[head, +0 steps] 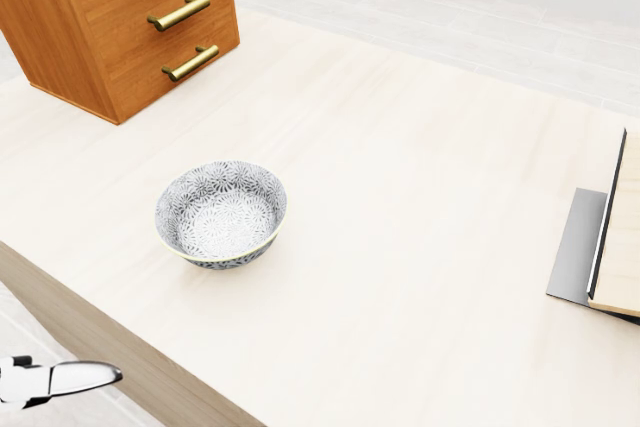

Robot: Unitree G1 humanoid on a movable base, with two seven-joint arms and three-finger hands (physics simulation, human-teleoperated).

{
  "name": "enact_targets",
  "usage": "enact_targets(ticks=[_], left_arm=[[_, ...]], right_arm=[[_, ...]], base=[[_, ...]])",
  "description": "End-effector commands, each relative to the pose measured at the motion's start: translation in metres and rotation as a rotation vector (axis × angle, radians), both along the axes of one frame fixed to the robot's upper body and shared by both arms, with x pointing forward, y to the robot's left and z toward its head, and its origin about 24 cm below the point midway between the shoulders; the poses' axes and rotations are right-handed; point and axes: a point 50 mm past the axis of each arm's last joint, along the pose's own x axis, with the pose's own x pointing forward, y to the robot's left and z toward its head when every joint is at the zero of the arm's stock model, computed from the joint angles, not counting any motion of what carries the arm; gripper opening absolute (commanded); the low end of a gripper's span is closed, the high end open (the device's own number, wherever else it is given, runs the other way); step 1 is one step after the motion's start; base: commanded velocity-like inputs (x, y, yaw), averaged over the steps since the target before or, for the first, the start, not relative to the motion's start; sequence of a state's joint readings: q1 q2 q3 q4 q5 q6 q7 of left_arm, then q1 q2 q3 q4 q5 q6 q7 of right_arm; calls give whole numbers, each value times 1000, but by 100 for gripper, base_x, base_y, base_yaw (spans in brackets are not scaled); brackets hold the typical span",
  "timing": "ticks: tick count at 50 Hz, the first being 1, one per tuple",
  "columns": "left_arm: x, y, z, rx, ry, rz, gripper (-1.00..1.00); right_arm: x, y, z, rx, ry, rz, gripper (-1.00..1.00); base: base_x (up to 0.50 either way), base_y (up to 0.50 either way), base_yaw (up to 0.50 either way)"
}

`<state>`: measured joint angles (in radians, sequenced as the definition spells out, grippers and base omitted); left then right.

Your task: Put the wine bottle on the wine rack.

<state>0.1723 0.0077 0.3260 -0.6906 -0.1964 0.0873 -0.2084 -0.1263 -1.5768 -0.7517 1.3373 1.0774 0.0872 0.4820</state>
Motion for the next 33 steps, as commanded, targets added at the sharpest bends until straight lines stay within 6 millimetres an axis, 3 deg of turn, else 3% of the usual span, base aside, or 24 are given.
enact_targets(ticks=[1,2,3,10,20,30,33], left_arm=[[-2,0,3,4,-16,-1,100],[-2,-1,4,5,-18,-1,100],[-2,-1,4,6,-20,-1,100],[-5,-2,9,12,-40,-3,100],[-17,-8,28,35,-136,-12,100],[-33,-14,46,56,-229,-20,100],[-43,-16,58,66,-293,-22,100]], right_arm=[[-11,12,55,-160,-8,46,53],[-11,14,62,-180,-7,46,68],[-11,16,68,-201,-10,57,100],[-13,27,94,-290,-8,102,100],[-30,52,148,-460,-49,107,100],[-46,68,173,-574,-88,75,100],[-58,81,190,-670,-114,44,100]], base=[[0,0,0],[0,0,0],[0,0,0],[0,0,0],[0,0,0],[0,0,0],[0,0,0]])
